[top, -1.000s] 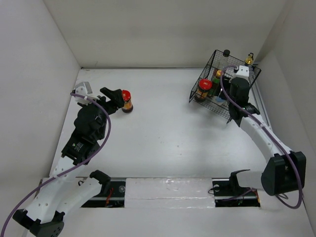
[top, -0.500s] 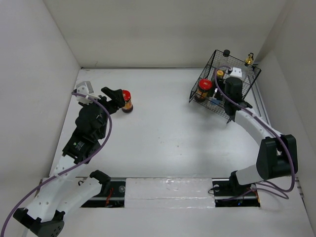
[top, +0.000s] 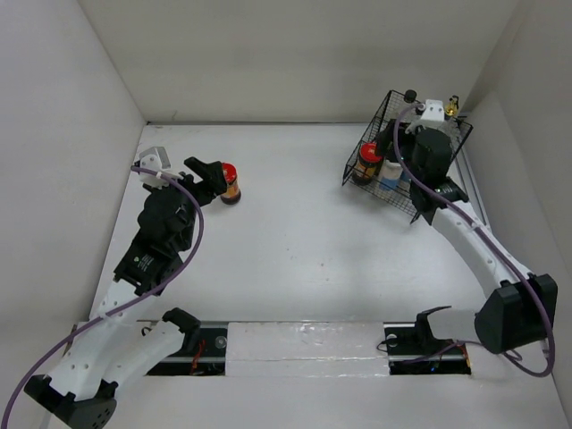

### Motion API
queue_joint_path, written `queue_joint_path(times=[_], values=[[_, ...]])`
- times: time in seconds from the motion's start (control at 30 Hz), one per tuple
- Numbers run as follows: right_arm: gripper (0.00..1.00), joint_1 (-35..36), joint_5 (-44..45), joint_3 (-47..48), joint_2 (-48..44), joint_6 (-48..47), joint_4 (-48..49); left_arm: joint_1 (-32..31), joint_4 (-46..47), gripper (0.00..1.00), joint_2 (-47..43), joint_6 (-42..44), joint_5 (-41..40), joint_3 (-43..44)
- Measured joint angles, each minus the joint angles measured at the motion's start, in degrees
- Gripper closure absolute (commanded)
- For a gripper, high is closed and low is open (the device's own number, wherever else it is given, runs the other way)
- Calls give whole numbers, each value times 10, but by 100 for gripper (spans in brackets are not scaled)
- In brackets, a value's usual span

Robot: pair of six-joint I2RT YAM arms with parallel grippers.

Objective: Organize the condiment bottles

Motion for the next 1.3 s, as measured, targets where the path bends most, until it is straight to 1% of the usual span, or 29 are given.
queue_joint_path(times=[0.03, 0.07, 0.1, 0.13, 0.17, 0.2, 0.23, 0.3, 0.37, 0.5, 0.6, 0.77, 0.87, 1.03, 1.17, 1.23, 1.3], values=[[59, 13, -11, 10, -2, -6, 2, 0, 0, 25, 0, 0, 0, 0], [65, 28, -27, 24, 4, -15, 7, 0, 0, 25, 0, 0, -1, 0], [69, 45, -45, 41, 16, -21, 15, 0, 0, 25, 0, 0, -2, 0], [69, 63, -63, 59, 35, -26, 23, 0, 0, 25, 0, 0, -3, 0], [63, 82, -81, 78, 57, -31, 28, 0, 0, 25, 0, 0, -5, 0], [53, 101, -98, 96, 82, -36, 32, 0, 0, 25, -1, 0, -6, 0], [28, 125, -109, 113, 111, -42, 33, 0, 0, 25, -1, 0, -9, 0], [11, 167, -131, 153, 177, -54, 34, 0, 0, 25, -3, 0, -13, 0], [0, 209, -153, 189, 245, -71, 33, 0, 0, 25, -5, 0, -17, 0], [0, 271, -209, 269, 364, -109, -10, 0, 0, 25, -15, 0, -22, 0], [0, 299, -240, 335, 438, -140, -31, 0, 0, 25, -21, 0, -24, 0], [0, 323, -282, 413, 523, -171, -48, 0, 0, 25, -24, 0, -26, 0], [0, 326, -290, 457, 570, -176, -47, 0, 0, 25, -23, 0, -26, 0], [0, 327, -292, 516, 634, -162, -25, 0, 0, 25, -24, 0, -26, 0], [0, 327, -294, 524, 655, -138, 14, 0, 0, 25, -24, 0, -26, 0], [2, 328, -294, 524, 657, -125, 37, 0, 0, 25, -24, 0, -26, 0], [6, 329, -291, 525, 658, -113, 66, 0, 0, 25, -23, 0, -26, 0]])
